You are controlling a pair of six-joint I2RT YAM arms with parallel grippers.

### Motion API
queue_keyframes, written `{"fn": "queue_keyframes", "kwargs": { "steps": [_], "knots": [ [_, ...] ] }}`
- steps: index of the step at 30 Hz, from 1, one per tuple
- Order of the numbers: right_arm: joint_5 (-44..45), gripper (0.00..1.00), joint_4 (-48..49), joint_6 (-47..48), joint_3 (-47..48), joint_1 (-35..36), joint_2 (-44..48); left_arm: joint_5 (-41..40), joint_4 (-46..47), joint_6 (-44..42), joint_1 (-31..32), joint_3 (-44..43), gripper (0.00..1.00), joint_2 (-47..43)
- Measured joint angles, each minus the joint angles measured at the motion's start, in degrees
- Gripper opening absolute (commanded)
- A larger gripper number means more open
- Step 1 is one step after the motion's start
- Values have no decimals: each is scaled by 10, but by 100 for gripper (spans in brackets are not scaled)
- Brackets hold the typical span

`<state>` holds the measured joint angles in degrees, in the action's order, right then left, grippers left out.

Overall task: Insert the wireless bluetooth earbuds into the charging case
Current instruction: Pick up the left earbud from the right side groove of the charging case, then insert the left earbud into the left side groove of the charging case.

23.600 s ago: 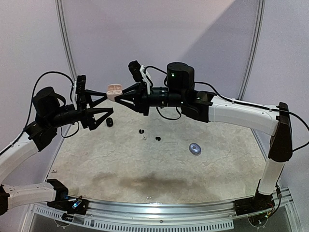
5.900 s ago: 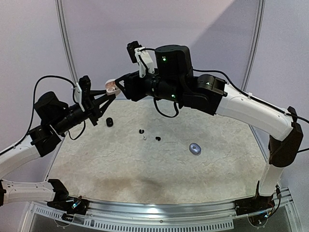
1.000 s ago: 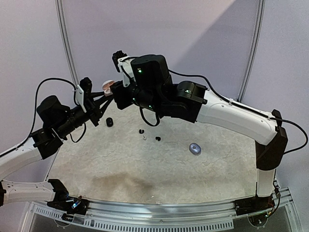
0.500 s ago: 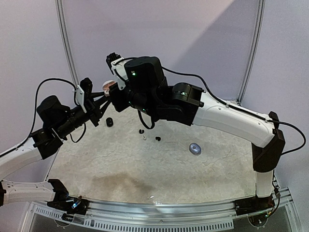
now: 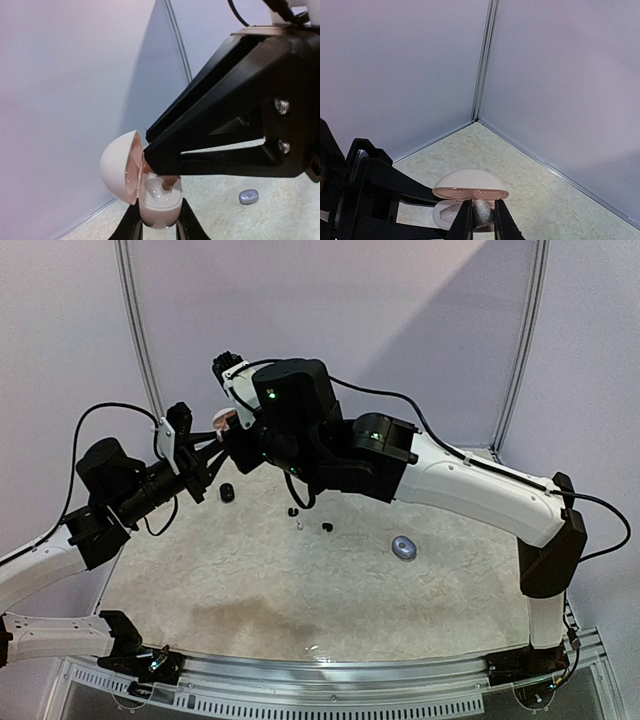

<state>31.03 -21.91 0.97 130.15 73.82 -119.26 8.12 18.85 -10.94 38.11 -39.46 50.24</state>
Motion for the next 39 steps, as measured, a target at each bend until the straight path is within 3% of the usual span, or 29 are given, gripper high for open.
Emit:
{"fn": "queue_keyframes", "kwargs": {
  "steps": [11, 23, 39],
  "knots": [
    [-15, 0, 1, -1, -1, -3, 0, 1, -3, -2, 0, 0, 0, -1],
    [-92, 0, 57, 39, -112, -14, 66, 35, -25, 3, 0, 1, 0, -10],
    [-133, 0, 71, 82, -156, -15, 100, 78, -33, 15, 0, 1, 0, -16]
  ]
}}
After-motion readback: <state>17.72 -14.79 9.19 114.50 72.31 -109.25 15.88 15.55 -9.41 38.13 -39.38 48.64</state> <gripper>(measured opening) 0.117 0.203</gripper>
